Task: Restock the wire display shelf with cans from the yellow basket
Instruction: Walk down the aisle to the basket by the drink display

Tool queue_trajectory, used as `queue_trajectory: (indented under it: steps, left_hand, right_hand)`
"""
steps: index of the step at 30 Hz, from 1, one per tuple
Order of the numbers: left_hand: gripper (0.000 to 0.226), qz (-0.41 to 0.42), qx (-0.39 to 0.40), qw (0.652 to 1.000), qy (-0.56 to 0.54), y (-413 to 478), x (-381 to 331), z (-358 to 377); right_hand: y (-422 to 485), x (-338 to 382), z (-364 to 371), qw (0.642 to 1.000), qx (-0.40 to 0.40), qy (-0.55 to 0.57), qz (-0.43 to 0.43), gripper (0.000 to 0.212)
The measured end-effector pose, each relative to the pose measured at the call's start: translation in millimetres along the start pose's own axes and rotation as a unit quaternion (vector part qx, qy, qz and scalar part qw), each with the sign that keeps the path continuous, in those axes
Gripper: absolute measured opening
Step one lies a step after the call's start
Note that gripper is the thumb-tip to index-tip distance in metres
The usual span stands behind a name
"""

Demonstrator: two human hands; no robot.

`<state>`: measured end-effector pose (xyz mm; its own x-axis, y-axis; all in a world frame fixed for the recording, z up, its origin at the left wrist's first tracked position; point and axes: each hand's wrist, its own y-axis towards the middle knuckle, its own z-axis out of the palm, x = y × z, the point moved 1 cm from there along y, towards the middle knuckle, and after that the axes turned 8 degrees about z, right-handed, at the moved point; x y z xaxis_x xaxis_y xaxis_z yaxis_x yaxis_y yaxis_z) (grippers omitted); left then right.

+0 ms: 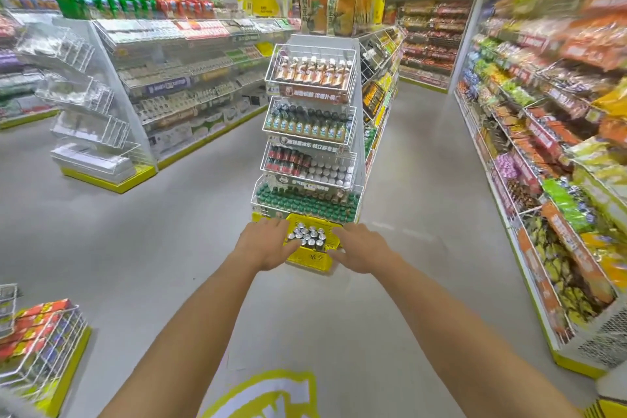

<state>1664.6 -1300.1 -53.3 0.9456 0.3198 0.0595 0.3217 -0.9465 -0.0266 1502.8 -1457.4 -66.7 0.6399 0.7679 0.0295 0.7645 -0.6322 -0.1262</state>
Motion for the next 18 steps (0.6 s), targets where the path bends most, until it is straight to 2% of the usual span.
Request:
queue_trajectory:
  steps: [5, 11, 14, 18]
  left_hand:
    - [0.06, -0.004, 0.008, 1.0, -0.02, 90, 55, 18]
    - [0.058, -0.007, 0.017, 1.0, -0.008, 215, 128, 37]
    - [0.063, -0.022, 0.027, 0.999, 0.007, 280, 163, 26]
    - [0.058, -0.045, -0.01, 0.999, -0.005, 378, 211, 4]
  right_hand:
    - [109, -5, 4, 0.999, 0.037, -0.008, 0.007, 0.064]
    - [272, -11, 8, 0.999, 0.04, -0.004, -0.009, 0.063]
    - [349, -16, -7, 0.999, 0.037, -0.002, -0.021, 0.063]
    - [459, -30, -41, 1.0, 0.012, 0.007, -0.025, 0.057]
